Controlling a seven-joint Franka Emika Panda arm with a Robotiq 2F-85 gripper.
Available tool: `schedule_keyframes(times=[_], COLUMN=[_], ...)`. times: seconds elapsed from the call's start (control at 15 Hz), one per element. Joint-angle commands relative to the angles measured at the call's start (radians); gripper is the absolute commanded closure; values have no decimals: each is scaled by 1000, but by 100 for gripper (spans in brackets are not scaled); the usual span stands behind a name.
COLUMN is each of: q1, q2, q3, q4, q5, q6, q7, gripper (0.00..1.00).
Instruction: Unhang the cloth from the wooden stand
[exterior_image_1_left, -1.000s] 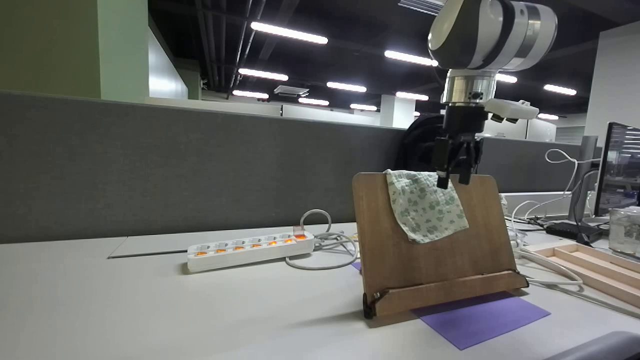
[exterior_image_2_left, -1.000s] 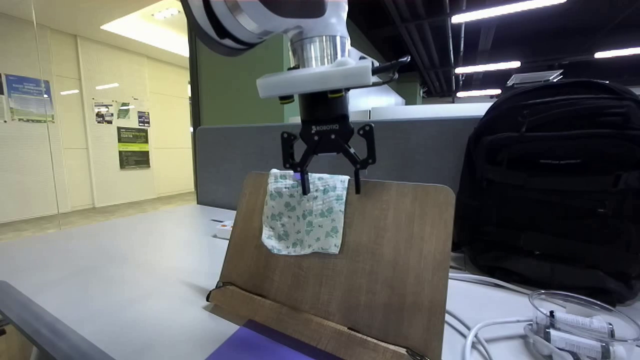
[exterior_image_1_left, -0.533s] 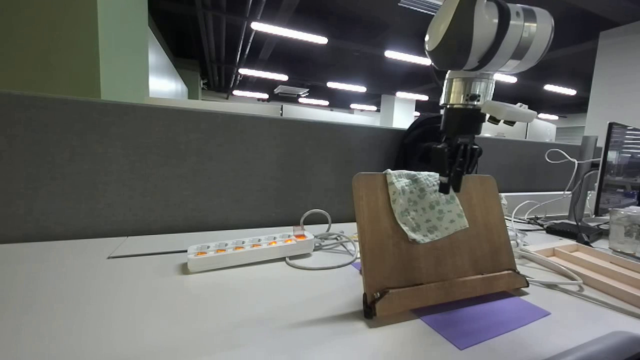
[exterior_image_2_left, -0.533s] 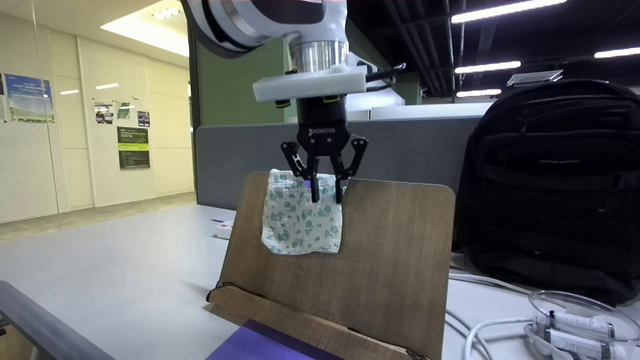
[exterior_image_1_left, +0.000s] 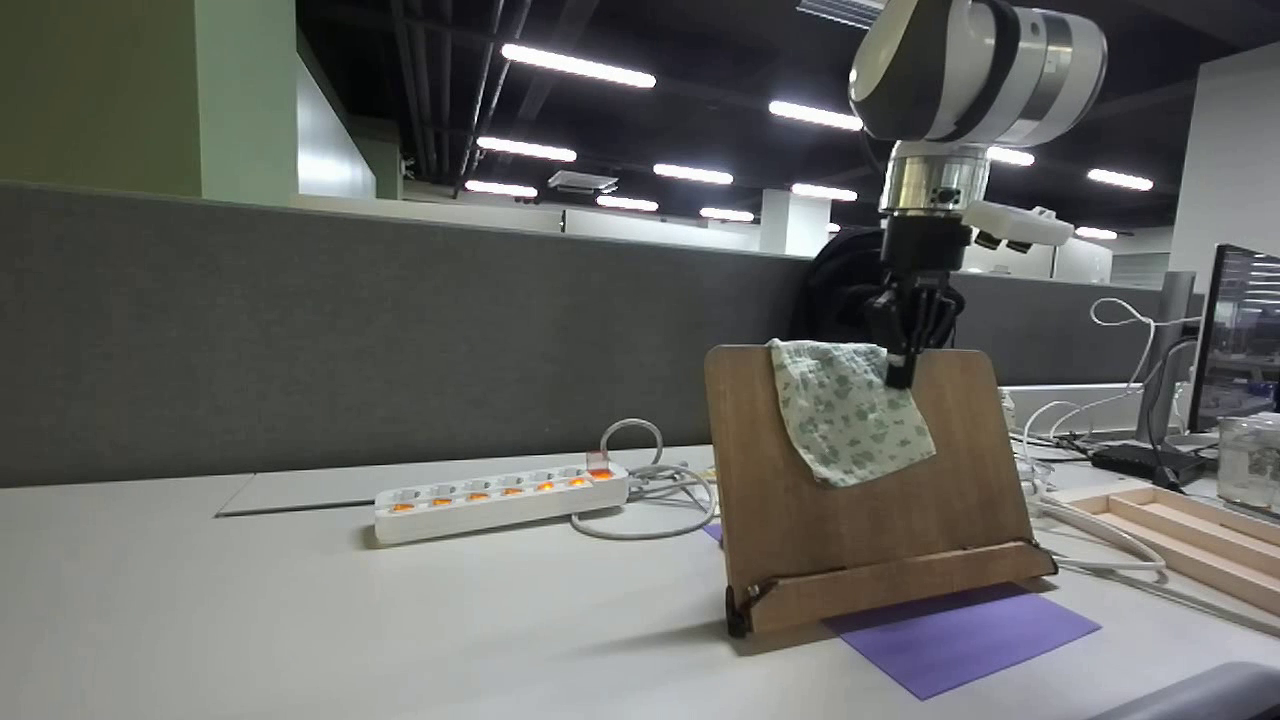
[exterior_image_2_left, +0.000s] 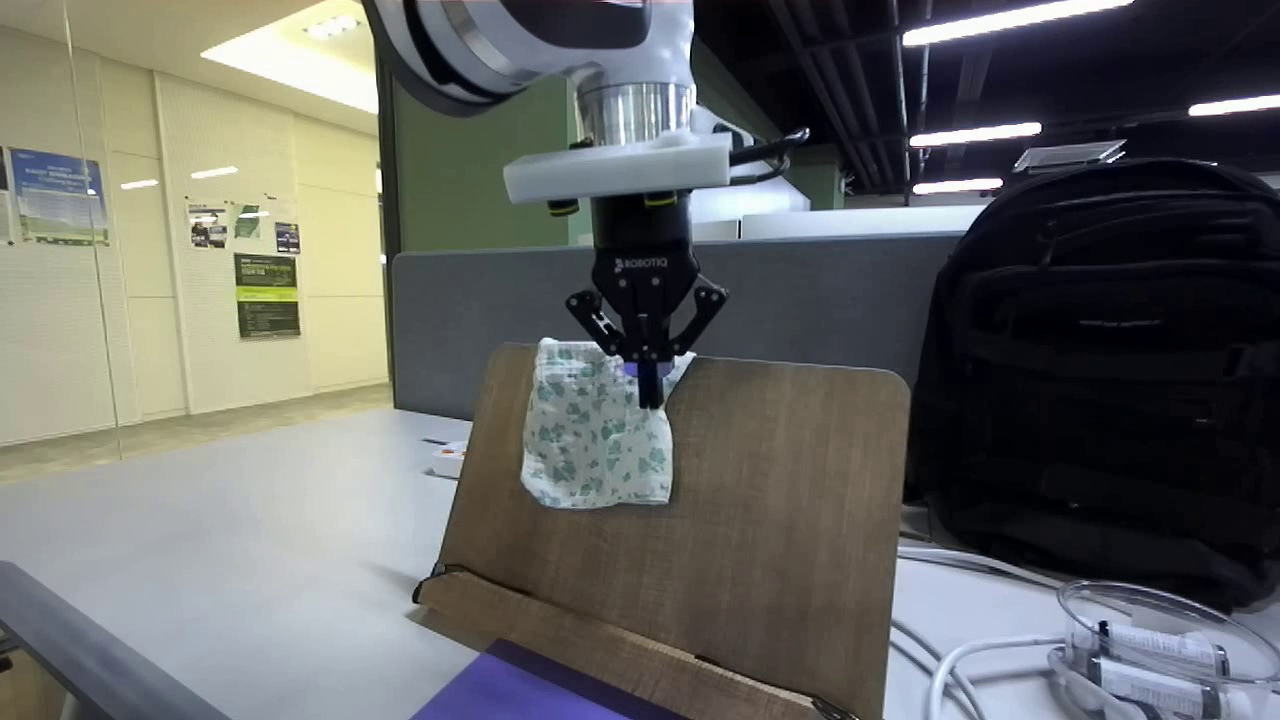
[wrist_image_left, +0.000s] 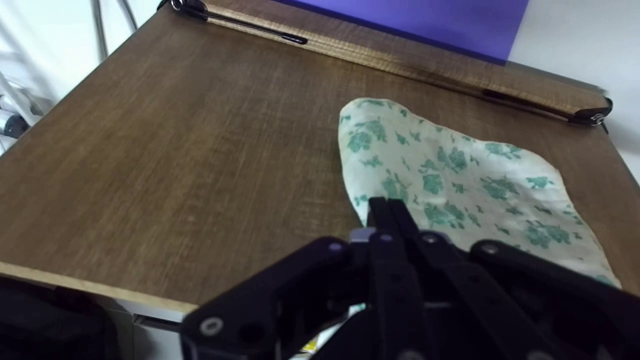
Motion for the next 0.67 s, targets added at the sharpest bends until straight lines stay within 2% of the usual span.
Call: schedule_keyframes(times=[0.0,0.33,0.6], q1=[29,120,196], q2=[-13,-66,-48], q3=[38,148,218], q4=[63,179,281], q5=[23,-11,8], q6=[-139,-330,-409], q7=[-15,14,2], gripper=[99,99,99])
